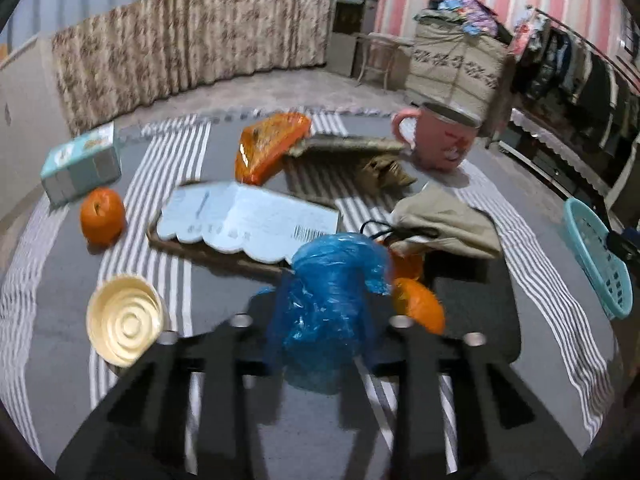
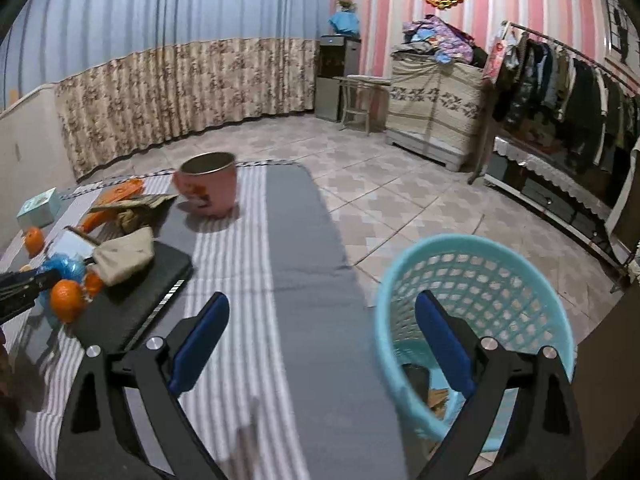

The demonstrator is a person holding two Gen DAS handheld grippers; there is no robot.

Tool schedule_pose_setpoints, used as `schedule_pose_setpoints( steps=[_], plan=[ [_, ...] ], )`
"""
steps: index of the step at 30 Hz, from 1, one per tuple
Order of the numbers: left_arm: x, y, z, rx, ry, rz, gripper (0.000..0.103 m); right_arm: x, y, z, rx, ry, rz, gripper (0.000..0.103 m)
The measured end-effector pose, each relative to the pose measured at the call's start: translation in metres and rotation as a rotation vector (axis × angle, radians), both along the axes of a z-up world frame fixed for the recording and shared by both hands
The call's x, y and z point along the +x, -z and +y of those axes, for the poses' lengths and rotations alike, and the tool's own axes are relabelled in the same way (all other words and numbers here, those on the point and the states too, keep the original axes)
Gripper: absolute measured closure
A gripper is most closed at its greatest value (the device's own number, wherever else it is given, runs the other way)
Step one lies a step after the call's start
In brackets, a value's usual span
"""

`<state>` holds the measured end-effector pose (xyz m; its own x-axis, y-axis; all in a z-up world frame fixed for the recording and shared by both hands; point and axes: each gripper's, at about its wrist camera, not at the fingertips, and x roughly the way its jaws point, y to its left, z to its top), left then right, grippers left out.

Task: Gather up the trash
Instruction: 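Grasp the blue plastic bag with the left tool, then grasp the beige cloth with the right tool while the left tool holds the bag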

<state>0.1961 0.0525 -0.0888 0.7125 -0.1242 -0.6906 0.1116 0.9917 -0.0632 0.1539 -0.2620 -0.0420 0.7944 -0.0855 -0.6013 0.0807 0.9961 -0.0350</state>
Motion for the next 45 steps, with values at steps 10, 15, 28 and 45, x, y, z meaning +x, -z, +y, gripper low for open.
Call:
schedule_pose_setpoints(
  steps=[10,15,28,45],
  plan=[
    [-0.012,-0.038,0.032,0.108,-0.070,-0.188,0.082,0.010,0.002,0.062,-0.009,-0.083,0.024,0.011],
    [-0.006,-0.046,0.059,0.113,-0.111,-0.230,0.082,0.024,0.000,0.087,0.005,-0.098,0.029,0.011],
    [0.002,-0.033,0.095,0.061,-0.177,-0.238,0.082,0.081,0.032,0.154,-0.066,-0.175,0.167,0.021],
    [-0.004,-0.029,0.080,0.090,-0.141,-0.254,0.082,0.062,0.009,0.132,0.047,-0.237,0.064,0.098]
  ],
)
